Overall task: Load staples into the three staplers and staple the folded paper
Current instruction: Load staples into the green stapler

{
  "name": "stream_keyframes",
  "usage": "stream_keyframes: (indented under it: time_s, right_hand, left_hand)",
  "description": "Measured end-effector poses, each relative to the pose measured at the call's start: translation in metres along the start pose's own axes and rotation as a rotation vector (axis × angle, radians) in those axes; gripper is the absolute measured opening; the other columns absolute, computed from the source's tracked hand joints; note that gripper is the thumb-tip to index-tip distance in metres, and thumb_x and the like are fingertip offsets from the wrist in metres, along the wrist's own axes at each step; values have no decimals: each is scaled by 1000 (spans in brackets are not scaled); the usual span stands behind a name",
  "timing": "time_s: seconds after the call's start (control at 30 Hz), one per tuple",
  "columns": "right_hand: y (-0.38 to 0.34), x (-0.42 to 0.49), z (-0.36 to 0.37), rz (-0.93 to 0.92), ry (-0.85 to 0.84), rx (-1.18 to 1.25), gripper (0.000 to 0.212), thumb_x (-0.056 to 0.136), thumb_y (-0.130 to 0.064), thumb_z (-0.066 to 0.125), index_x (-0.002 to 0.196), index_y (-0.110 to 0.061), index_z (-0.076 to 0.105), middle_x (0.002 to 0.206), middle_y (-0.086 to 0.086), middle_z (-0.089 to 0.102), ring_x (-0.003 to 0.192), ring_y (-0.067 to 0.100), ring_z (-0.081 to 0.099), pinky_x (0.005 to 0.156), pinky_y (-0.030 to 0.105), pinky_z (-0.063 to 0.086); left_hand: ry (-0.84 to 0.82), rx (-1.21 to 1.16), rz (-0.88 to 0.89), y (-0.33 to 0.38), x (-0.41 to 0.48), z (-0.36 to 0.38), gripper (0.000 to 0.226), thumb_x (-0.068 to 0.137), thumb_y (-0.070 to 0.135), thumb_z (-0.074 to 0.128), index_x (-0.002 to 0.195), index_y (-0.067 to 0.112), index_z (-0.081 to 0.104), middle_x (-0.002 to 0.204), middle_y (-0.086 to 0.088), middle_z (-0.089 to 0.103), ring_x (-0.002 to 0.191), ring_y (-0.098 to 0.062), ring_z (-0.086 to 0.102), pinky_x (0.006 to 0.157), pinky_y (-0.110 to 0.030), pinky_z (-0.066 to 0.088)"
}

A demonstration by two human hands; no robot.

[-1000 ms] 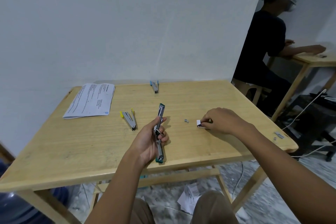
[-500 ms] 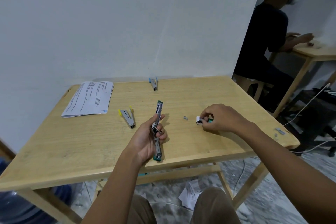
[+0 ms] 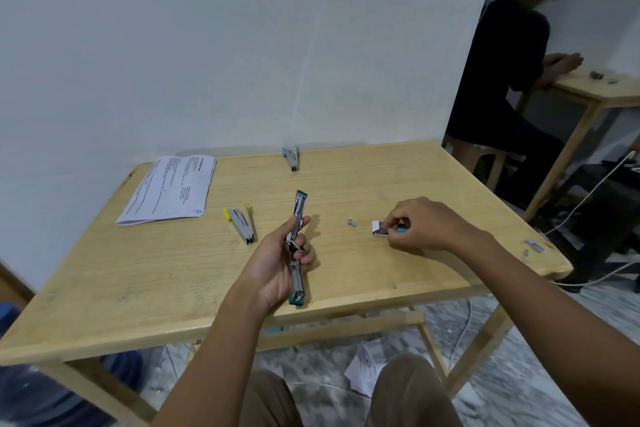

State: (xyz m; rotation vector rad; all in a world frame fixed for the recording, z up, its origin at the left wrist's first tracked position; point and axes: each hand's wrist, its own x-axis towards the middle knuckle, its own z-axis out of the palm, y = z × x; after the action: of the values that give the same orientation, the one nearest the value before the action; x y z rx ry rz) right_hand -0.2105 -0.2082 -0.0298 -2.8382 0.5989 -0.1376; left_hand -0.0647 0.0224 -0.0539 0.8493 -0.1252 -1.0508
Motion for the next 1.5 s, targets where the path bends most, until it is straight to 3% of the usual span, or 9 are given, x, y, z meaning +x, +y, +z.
stream_keyframes:
  time_s: [0.13,0.27,0.57,0.7,0.83,1.0,1.17,1.27,1.5]
  right_hand:
    - [-2,2,-1,-4,-43,-90,22,90,-41,56,99,-35,75,92,-24,59,83,10,62,62,27,47]
    - [-4,8,-4,21,-102,-79,21,90,-44,58,99,-37,76,97,-20,69,83,11,65,66,31,52]
    - [-11,11,-9,-6,-108,-234,22,93,-42,52,90,-29,70,98,-14,67,85,12,62,61,28,41]
    - [-6,5,-15,28,-2,19,17,98,-41,51,93,-31,63,99,-20,55,83,2,56,63,24,39]
    - [-4,-2,-13,72,115,301,11,99,-33,52,95,-29,61,99,-15,62,88,5,59,76,27,50]
    - [-19,-6,-3,78,293,547,11,91,-17,66,87,-27,64,84,-6,68,72,6,60,67,15,48]
    - [-52,-3,7,54,245,803,18,90,-19,72,108,-18,70,89,-2,75,77,3,71,73,18,56]
    - [-79,2,13,32,212,1001,17,86,-17,75,103,-19,74,88,-1,79,86,10,75,83,29,58]
    - [-119,21,22,-42,239,933,16,86,-18,76,88,-33,75,82,-14,77,83,2,72,78,18,53]
  left_hand:
    - [1,11,1,0,0,-1,24,98,29,55,112,9,59,57,2,40,44,-10,36,43,-22,35]
    - [3,3,-1,0,0,-1,24,98,29,54,111,9,59,57,2,40,44,-10,36,43,-22,34]
    - [3,-12,1,0,-1,-1,25,98,29,55,114,9,58,58,2,40,45,-10,35,43,-22,36]
    - [4,-9,3,-1,1,-2,26,98,28,55,114,9,58,58,2,39,46,-10,34,42,-22,36]
    - [4,16,8,0,1,-1,27,98,29,56,116,9,59,58,2,39,47,-10,33,43,-22,35]
    - [3,32,1,0,0,-2,27,97,30,56,115,10,59,60,2,38,47,-10,34,45,-22,33]
    - [9,9,-10,1,0,0,25,98,28,55,113,8,59,61,1,37,46,-10,34,44,-22,33]
    - [12,-9,-18,0,1,1,26,99,26,53,116,7,57,61,1,37,46,-11,33,46,-23,31]
    - [-26,-49,-58,0,2,0,24,100,25,47,92,9,62,59,-1,37,47,-13,32,47,-25,27]
